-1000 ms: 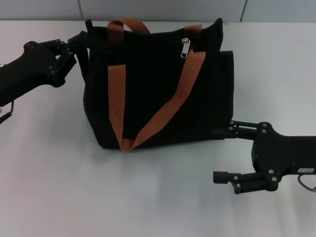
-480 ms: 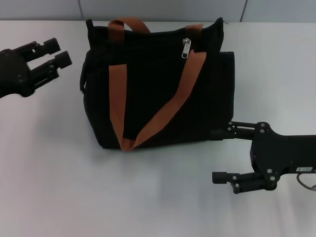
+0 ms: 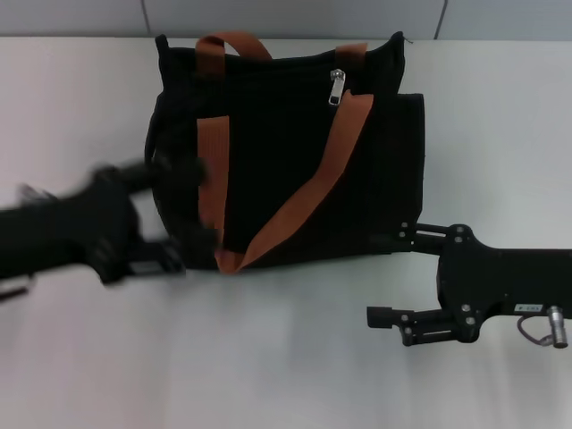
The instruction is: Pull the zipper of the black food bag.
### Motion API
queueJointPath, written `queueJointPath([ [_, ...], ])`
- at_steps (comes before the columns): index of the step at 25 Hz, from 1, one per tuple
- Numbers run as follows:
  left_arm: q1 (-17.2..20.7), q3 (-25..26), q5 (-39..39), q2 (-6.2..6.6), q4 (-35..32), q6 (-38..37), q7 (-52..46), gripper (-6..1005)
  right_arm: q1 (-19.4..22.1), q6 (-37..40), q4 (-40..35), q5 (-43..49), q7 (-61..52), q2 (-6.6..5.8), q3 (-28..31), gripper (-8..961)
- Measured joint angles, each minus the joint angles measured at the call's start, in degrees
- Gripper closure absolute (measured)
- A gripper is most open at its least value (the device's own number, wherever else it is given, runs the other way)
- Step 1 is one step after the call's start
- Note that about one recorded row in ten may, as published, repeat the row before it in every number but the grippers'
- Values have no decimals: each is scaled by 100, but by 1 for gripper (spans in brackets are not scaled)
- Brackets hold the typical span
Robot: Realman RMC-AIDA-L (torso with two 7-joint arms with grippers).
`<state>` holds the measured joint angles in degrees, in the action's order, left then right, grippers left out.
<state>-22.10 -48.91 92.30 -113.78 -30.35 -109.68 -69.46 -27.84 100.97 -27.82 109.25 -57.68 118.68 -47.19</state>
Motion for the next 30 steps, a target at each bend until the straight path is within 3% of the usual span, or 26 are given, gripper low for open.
queueJointPath([
  [2,75,-303,68,-142,5,96,163,245,18,-68,38,0,34,21,4,124],
  [5,117,-423,201,-208,21,244,287,190,44,-219,347,0,355,30,52,124],
  [7,178,-530,686,-336,106,650,684,170,46,-278,465,0,471,31,53,124],
  [12,210,-539,1073,-410,144,736,1004,167,82,-548,924,-1,990,33,13,124],
  [30,312,-548,1323,-405,144,914,1091,167,288,-527,1024,-12,1248,50,62,124],
])
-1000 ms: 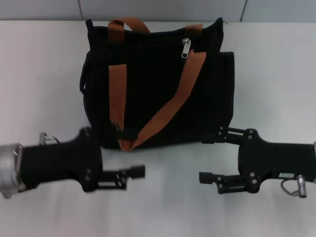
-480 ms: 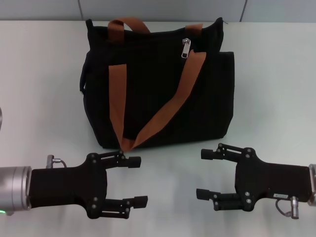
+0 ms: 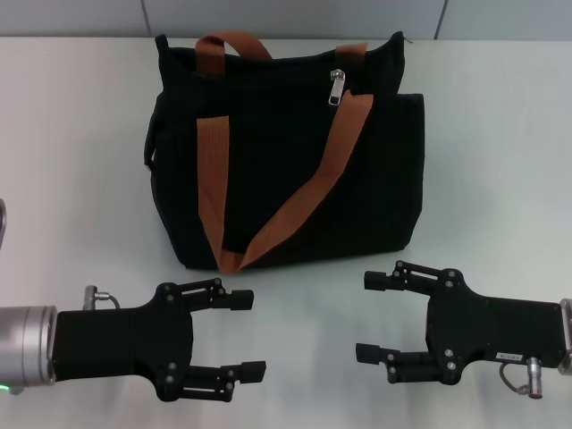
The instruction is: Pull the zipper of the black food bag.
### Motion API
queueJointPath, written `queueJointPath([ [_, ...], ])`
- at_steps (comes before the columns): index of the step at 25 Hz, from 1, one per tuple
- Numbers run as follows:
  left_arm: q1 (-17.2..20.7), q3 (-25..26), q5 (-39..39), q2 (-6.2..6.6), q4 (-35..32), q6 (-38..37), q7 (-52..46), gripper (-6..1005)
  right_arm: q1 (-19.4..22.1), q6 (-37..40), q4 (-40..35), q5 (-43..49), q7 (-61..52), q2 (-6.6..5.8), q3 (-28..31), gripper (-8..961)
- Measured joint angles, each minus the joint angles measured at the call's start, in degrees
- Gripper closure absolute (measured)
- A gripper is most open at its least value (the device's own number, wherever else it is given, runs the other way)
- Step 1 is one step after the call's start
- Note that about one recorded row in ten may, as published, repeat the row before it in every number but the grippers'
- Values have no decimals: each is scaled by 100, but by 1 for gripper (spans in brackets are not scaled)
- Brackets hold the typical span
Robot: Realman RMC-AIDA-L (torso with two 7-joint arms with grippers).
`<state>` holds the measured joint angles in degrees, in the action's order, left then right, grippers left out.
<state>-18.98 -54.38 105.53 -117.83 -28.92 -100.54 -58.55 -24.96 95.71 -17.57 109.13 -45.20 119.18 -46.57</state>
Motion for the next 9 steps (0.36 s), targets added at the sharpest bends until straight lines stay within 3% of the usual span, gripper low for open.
queueJointPath([
  [9,0,-2,7,-14,0,2,13,167,0,19,0,-13,-5,0,4,124],
])
